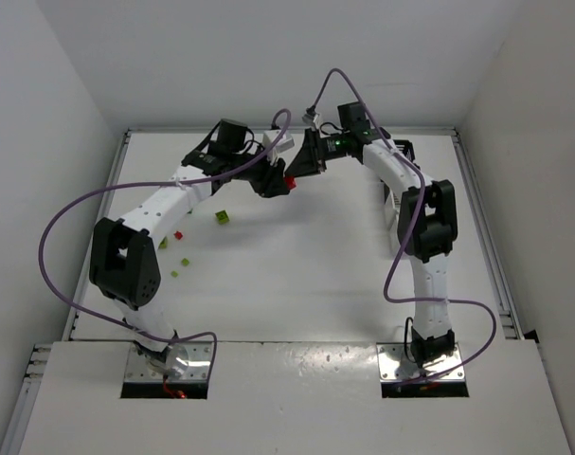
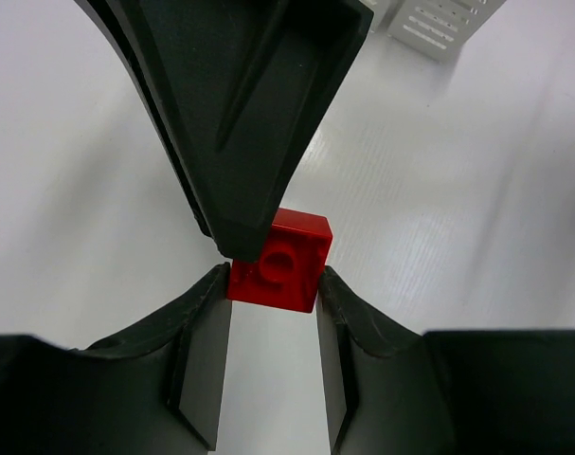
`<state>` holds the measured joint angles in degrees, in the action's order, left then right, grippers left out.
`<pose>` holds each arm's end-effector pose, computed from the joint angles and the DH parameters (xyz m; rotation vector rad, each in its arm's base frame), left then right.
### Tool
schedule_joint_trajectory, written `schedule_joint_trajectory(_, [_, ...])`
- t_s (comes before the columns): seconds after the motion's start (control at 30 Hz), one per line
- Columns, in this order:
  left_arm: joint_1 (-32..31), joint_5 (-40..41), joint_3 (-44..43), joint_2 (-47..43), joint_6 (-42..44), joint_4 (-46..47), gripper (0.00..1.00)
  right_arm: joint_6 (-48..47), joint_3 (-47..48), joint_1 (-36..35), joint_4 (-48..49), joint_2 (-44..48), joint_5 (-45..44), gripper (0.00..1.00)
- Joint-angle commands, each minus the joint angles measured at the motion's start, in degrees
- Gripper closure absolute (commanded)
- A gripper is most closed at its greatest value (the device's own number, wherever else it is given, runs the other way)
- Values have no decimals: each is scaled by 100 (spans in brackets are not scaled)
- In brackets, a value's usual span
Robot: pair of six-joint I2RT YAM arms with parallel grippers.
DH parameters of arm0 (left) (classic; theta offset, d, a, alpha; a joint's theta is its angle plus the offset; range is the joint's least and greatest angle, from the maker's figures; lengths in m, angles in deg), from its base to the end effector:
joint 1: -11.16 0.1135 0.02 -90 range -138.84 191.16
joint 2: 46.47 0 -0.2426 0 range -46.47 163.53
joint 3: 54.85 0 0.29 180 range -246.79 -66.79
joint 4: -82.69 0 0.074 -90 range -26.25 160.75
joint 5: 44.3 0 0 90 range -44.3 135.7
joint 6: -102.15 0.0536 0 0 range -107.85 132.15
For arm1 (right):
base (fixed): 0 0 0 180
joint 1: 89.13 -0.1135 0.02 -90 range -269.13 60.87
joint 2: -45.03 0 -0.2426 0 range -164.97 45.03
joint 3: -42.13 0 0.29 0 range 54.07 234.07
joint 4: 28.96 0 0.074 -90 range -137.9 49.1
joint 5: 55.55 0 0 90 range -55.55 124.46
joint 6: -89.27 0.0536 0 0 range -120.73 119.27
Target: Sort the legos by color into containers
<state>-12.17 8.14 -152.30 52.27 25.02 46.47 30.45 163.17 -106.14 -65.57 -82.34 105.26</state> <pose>0.3903 -0.2039 0.2758 1.0141 1.9385 -0.8276 0.4849 0.2013 0.2119 -0.4108 2.3032 1.8475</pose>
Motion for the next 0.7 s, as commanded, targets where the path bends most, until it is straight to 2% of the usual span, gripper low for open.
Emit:
schedule_joint_trajectory(0.0, [-57, 73, -132, -144, -29, 379, 73, 108, 15, -83, 296, 81, 373, 96])
schedule_joint_trajectory(0.07, [-57, 73, -79, -144, -29, 379, 68, 108, -37, -30, 296, 150, 259, 100])
schedule_joint_trajectory(0.1, [-57, 126, -27, -144, -29, 379, 58, 108, -90, -30, 296, 212, 258, 100])
schedule_joint_trajectory(0.2, [-57, 266, 183, -285, -90, 379, 37, 108, -143, 101, 348, 353, 118, 100])
schedule_joint_trajectory(0.27, [-57, 337, 289, -407, -91, 379, 32, 108, -143, 181, 348, 406, -57, 100])
schedule_joint_trajectory(0.3, [-57, 398, 342, -408, -91, 379, 21, 108, -91, 268, 348, 406, -119, 100])
schedule_joint_trajectory(0.37, [13, 399, 500, -478, -91, 379, 11, -14, -11, 479, 226, 406, -374, 100])
schedule_joint_trajectory(0.4, [83, 399, 501, -609, -143, 379, 3, -111, 93, 567, 34, 406, -470, 100])
schedule_joint_trajectory(0.47, [223, 399, 684, -706, -205, 440, 0, -479, 392, 847, -361, 458, -996, 100])
schedule_joint_trajectory(0.5, [328, 399, 746, -776, -318, 441, 0, -1021, 654, 945, -894, 459, -1608, 100])
schedule_joint_trajectory(0.57, [408, 635, 747, -777, -459, 441, 0, -1533, 840, 1199, -1320, 590, -2287, 100])
schedule_joint_trajectory(0.67, [566, 636, 747, -777, -522, 441, 0, -2150, 894, 1428, -1751, 827, -2896, 100])
